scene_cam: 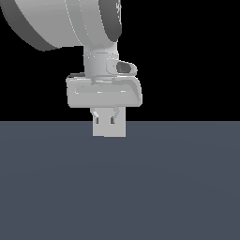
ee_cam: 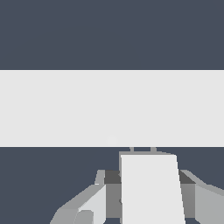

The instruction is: Plug the charger into the wall socket.

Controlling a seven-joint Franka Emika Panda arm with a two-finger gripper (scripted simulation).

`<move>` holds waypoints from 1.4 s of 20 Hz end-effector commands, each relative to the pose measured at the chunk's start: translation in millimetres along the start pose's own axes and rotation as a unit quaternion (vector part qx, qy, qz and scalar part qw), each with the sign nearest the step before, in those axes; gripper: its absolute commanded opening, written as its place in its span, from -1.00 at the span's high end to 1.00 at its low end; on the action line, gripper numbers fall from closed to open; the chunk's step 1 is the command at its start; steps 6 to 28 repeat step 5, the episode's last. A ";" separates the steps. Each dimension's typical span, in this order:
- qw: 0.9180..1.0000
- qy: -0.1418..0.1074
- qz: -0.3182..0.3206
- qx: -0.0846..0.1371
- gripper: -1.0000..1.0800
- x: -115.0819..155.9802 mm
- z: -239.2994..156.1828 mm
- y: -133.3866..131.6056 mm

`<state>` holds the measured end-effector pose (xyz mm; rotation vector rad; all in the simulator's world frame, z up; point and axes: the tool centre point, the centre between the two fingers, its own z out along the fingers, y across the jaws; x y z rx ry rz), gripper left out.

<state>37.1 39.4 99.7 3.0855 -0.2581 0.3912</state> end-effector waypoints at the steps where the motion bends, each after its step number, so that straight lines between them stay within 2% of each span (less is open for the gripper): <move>1: 1.000 0.000 0.000 0.000 1.00 4.7 1.1 -0.3; 28: 1.000 0.000 0.000 0.000 1.00 6.6 1.4 -0.4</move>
